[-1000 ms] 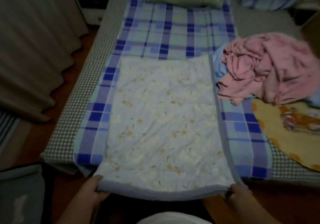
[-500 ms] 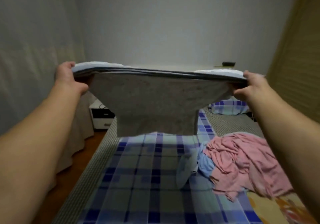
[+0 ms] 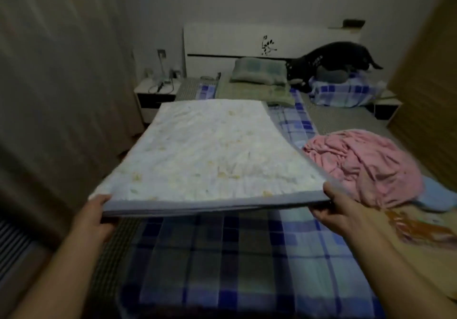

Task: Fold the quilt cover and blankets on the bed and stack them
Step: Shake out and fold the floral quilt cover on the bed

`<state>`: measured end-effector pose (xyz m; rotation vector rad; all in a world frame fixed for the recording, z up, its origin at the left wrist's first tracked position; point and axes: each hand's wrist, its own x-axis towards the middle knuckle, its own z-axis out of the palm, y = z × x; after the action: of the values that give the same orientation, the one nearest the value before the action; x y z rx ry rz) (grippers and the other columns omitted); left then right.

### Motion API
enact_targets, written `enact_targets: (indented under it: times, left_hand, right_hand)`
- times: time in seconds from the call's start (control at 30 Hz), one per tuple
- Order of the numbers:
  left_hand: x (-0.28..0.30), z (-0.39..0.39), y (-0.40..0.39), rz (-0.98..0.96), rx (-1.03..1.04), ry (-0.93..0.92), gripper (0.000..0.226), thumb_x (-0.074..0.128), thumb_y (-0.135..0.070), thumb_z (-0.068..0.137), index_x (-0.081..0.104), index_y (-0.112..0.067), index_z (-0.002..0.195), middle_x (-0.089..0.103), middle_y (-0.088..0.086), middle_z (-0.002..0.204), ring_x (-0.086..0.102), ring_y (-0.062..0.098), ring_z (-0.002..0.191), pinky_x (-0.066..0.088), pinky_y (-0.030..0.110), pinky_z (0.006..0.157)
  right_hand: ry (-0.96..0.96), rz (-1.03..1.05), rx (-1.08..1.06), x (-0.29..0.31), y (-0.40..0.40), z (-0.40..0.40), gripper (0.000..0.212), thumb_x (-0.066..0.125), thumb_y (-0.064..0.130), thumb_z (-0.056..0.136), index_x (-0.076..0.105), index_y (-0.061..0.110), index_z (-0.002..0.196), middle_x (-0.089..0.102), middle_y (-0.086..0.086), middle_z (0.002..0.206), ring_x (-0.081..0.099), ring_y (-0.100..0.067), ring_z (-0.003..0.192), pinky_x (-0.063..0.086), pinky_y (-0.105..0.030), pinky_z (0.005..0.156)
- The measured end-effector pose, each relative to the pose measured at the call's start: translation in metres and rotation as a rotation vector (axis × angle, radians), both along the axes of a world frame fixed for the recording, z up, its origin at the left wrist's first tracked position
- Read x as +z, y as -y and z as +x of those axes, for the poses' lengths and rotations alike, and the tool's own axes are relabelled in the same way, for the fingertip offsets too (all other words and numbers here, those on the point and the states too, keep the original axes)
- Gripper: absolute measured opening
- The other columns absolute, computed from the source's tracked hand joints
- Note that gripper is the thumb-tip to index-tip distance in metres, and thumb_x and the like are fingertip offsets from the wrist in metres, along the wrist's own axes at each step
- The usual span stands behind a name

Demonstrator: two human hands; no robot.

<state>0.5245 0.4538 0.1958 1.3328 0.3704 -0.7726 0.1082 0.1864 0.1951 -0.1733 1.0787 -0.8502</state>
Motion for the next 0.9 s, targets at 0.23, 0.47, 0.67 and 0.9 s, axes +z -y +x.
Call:
enact_targets:
  times: [0.23, 0.47, 0.67, 0.9]
  left_hand:
    - [-0.141, -0.092, -0.104, 0.333, 0.079, -0.262, 0.048, 0.053, -0.022, 0.093, 0.045, -0.009, 0.138, 0.046, 0.014, 0.145, 0.044, 0.038, 0.133, 0.041, 0.052, 0.094]
    - [-0.144, -0.167, -0.146, 0.417, 0.084, -0.258, 0.049, 0.053, -0.009, 0.099, 0.038, -0.007, 0.146, 0.037, 0.017, 0.151, 0.038, 0.039, 0.136, 0.042, 0.049, 0.104]
    - [-0.175, -0.238, -0.202, 0.67, -0.032, -0.241, 0.047, 0.054, 0.004, 0.096, 0.044, 0.0, 0.141, 0.049, 0.023, 0.139, 0.052, 0.04, 0.115, 0.047, 0.051, 0.094]
    - [-0.195, -0.296, -0.23, 1.045, -0.331, 0.021, 0.04, 0.043, 0.002, 0.096, 0.04, 0.002, 0.136, 0.052, 0.025, 0.122, 0.052, 0.039, 0.085, 0.057, 0.052, 0.067]
  right_hand:
    - [-0.284, 0.376, 0.097, -0.119, -0.095, -0.055, 0.015, 0.056, 0.015, 0.1, 0.059, 0.004, 0.109, 0.059, -0.015, 0.091, 0.051, -0.031, 0.074, 0.054, -0.051, 0.061]
    - [-0.532, 0.357, 0.177, -0.135, -0.11, -0.122, 0.039, 0.057, 0.017, 0.099, 0.048, 0.01, 0.136, 0.055, -0.019, 0.104, 0.052, -0.038, 0.108, 0.05, -0.055, 0.06]
    - [-0.587, 0.352, 0.22, -0.16, -0.145, -0.179, 0.04, 0.069, 0.021, 0.091, 0.054, 0.014, 0.128, 0.051, -0.015, 0.134, 0.047, -0.038, 0.128, 0.049, -0.056, 0.084]
    - [-0.659, 0.424, 0.322, -0.182, -0.155, -0.208, 0.043, 0.062, 0.017, 0.096, 0.049, 0.016, 0.136, 0.055, -0.019, 0.135, 0.055, -0.039, 0.121, 0.055, -0.06, 0.073]
